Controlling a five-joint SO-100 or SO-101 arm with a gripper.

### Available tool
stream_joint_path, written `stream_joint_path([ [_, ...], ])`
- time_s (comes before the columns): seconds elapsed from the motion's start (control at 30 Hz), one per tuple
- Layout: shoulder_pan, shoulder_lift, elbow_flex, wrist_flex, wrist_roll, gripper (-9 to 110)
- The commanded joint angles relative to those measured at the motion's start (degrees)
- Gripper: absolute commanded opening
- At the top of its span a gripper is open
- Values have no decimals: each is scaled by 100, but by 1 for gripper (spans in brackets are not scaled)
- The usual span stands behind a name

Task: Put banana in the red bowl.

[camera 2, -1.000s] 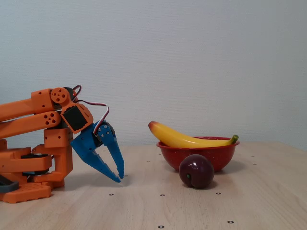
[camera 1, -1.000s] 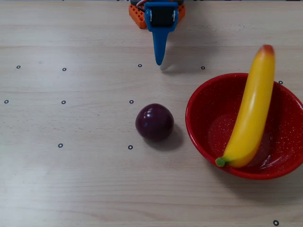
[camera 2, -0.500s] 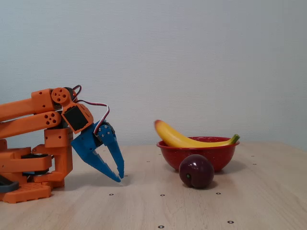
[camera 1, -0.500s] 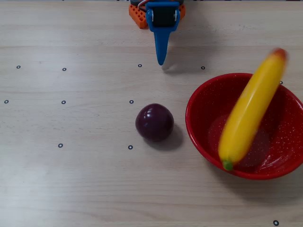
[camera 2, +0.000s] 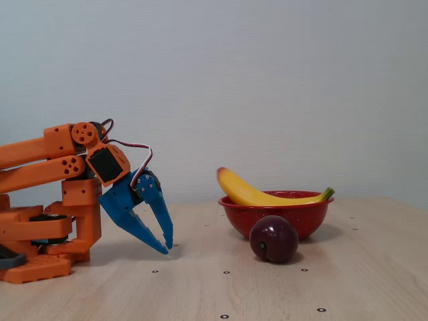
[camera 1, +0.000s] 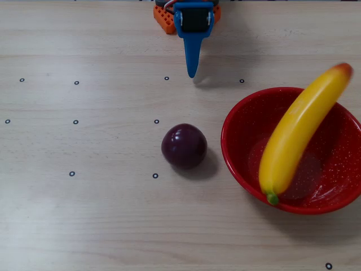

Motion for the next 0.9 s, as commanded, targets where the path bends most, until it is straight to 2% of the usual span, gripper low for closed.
stream_joint_path([
  [0.0,-70,97,53,44,88,0],
  [0.17,-299,97,44,35,-185,0],
  [0.37,-9,97,44,44,149,0],
  [0.87,0,97,44,44,149,0],
])
